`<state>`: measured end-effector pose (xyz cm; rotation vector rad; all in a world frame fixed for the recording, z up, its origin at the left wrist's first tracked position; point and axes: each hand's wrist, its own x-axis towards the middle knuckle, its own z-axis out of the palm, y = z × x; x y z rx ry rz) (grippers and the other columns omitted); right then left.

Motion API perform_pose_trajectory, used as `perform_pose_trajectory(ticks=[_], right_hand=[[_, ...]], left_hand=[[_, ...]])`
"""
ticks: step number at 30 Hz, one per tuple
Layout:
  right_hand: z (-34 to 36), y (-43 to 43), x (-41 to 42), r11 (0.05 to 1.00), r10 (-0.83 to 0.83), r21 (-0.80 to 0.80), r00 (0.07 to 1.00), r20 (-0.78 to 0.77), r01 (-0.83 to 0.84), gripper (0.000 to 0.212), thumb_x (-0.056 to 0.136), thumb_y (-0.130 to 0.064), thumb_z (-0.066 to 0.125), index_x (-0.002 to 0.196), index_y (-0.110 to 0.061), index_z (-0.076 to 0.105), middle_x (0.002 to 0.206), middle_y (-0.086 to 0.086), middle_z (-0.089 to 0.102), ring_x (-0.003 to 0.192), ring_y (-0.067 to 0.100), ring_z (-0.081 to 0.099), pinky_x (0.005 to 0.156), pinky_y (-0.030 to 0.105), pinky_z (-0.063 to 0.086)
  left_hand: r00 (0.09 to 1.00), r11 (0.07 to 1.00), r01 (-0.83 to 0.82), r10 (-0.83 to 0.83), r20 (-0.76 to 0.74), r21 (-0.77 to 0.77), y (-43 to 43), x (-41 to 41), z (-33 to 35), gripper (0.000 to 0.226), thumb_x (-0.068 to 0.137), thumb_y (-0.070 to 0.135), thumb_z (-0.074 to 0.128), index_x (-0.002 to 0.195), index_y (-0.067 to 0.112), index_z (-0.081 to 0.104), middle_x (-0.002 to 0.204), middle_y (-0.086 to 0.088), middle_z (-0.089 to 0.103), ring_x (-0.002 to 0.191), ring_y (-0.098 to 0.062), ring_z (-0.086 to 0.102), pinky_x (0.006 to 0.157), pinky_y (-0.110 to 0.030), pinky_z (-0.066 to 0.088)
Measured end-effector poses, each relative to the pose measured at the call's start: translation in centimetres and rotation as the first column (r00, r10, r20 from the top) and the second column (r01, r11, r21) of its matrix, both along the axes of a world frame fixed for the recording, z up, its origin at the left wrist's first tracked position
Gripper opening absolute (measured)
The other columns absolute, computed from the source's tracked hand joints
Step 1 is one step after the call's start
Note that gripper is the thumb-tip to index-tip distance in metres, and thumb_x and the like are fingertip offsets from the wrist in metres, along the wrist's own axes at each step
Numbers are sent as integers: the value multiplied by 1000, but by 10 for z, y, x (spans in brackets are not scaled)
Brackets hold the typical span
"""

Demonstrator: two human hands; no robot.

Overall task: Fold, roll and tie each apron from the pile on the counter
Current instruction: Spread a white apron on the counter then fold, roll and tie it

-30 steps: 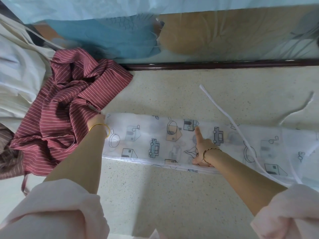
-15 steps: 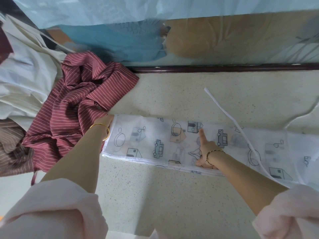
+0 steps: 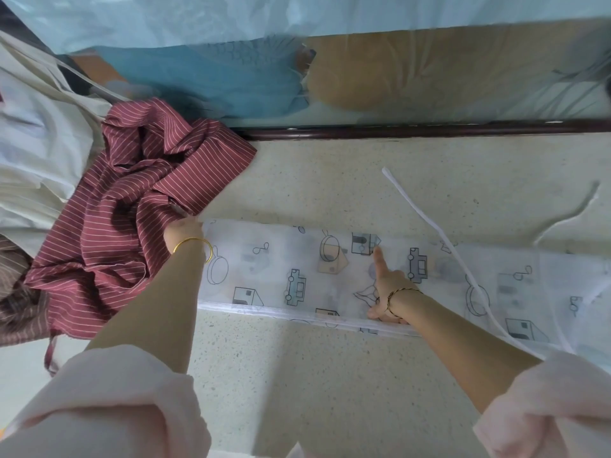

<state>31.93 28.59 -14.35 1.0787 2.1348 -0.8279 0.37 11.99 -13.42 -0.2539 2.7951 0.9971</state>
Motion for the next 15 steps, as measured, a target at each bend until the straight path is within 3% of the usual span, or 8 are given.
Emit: perform_pose_trajectory(ticks=[2, 4, 7, 9, 10, 11, 13, 15], right_hand=[[-1, 1, 0, 1000, -2, -2, 1000, -8, 2, 117, 82, -13, 71, 143, -32, -28, 124, 17, 48, 87, 23, 59, 78, 32, 50], [0, 0, 1, 1000, -4, -7, 1000, -12, 4, 117, 82, -15, 71, 143, -32, -28, 126, 18, 46, 88, 23, 59, 78, 32, 49], [3, 2, 3, 1000, 0, -9, 1000, -22, 0, 124, 76, -20, 78, 145, -29, -25, 128, 19, 45, 99, 27, 58, 84, 34, 47], [4, 2, 7, 1000, 4, -15, 999, -37, -5, 128, 72, -23, 81, 146, -28, -23, 129, 18, 45, 101, 27, 57, 86, 33, 46], [3, 2, 7, 1000, 7, -8, 999, -48, -7, 128, 71, -24, 81, 146, -29, -23, 127, 18, 46, 96, 25, 56, 85, 33, 46], [2, 4, 14, 1000, -8, -1, 998, -57, 8, 128, 71, -25, 82, 146, -29, -22, 125, 17, 47, 91, 23, 54, 83, 32, 46], [1, -2, 10, 1000, -7, -14, 994, -105, 5, 126, 70, -25, 82, 147, -31, -19, 122, 16, 47, 86, 21, 51, 83, 32, 46], [1, -4, 11, 998, -36, -58, 988, -153, 27, 120, 73, -24, 80, 148, -31, -13, 125, 16, 44, 95, 25, 54, 87, 33, 46]], left_hand=[[996, 988, -43, 30, -88, -147, 9, 27, 11, 36, 98, 22, 37, 126, 9, 55, 125, -14, 56, 117, -32, 48, 94, -44, 37], [903, 929, 211, -304, -303, -304, 19, 63, 15, 36, 94, 14, 40, 128, 14, 53, 129, -10, 53, 117, -28, 47, 96, -45, 40], [413, 496, 719, -868, -275, -486, 35, 119, -13, 44, 95, 26, 34, 137, 16, 44, 143, -13, 42, 129, -30, 42, 106, -47, 34], [166, 165, 795, -985, -52, -584, 39, 149, -31, 53, 97, 38, 21, 145, 21, 31, 152, -14, 29, 139, -33, 29, 113, -50, 22], [131, 82, 789, -991, 36, -609, 34, 151, -39, 55, 97, 42, 14, 149, 25, 22, 155, -13, 20, 143, -32, 19, 115, -49, 14], [165, 83, 792, -983, 82, -605, 31, 155, -45, 55, 98, 44, 10, 150, 28, 12, 157, -12, 10, 145, -31, 8, 116, -48, 7], [408, 265, 752, -906, 111, -604, 13, 140, -46, 55, 98, 45, 12, 150, 29, 2, 158, -11, 0, 146, -28, -4, 118, -46, 0], [537, 368, 698, -836, 109, -614, 10, 128, -35, 56, 98, 37, 30, 150, 21, 17, 156, -16, 10, 144, -33, 7, 116, -49, 8]])
